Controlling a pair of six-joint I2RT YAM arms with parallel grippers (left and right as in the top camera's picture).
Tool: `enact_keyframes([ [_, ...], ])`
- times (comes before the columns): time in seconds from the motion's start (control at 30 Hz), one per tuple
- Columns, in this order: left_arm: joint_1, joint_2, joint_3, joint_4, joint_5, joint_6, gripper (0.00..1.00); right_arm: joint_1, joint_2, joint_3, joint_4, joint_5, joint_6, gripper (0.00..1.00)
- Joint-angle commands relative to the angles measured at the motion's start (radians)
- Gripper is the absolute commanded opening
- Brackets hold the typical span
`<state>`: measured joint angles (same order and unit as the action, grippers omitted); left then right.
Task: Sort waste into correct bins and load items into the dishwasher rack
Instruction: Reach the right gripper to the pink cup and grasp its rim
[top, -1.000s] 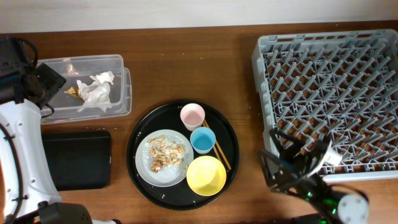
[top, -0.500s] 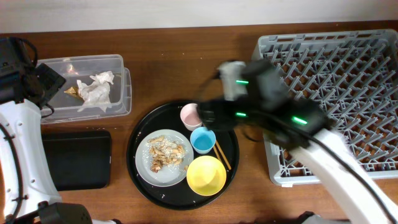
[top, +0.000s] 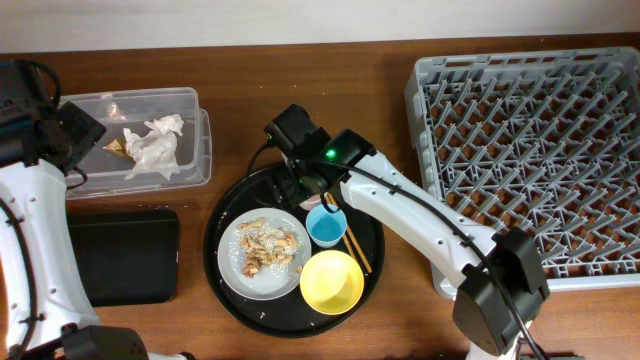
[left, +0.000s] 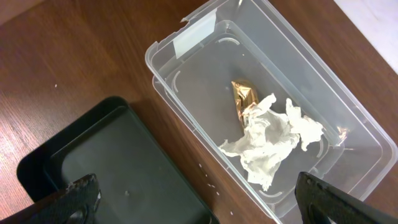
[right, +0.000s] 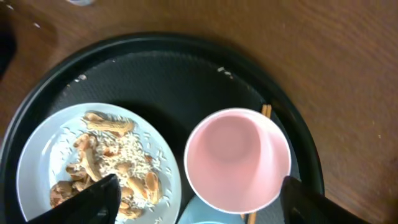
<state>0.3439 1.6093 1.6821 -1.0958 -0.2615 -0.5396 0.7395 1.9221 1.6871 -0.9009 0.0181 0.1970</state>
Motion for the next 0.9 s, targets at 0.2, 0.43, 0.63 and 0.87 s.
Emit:
enact_keyframes([
  [0.2, 0.006, -0.011, 0.011, 0.002, -0.007, -0.006, 0.99, 0.028, 0.111, 0.024, 0.052, -0.032, 0.014, 0.62],
  [0.43, 0.006, -0.011, 0.011, 0.002, -0.007, -0.006, 0.99, 0.047, 0.165, 0.023, 0.071, 0.036, 0.029, 0.55],
  [0.63, 0.006, -0.011, 0.011, 0.002, -0.007, -0.006, 1.00, 0.047, 0.167, 0.013, 0.070, 0.035, 0.033, 0.44],
  [0.87, 0.006, -0.011, 0.011, 0.002, -0.007, -0.006, 0.99, 0.047, 0.176, 0.003, 0.071, 0.040, 0.047, 0.40],
])
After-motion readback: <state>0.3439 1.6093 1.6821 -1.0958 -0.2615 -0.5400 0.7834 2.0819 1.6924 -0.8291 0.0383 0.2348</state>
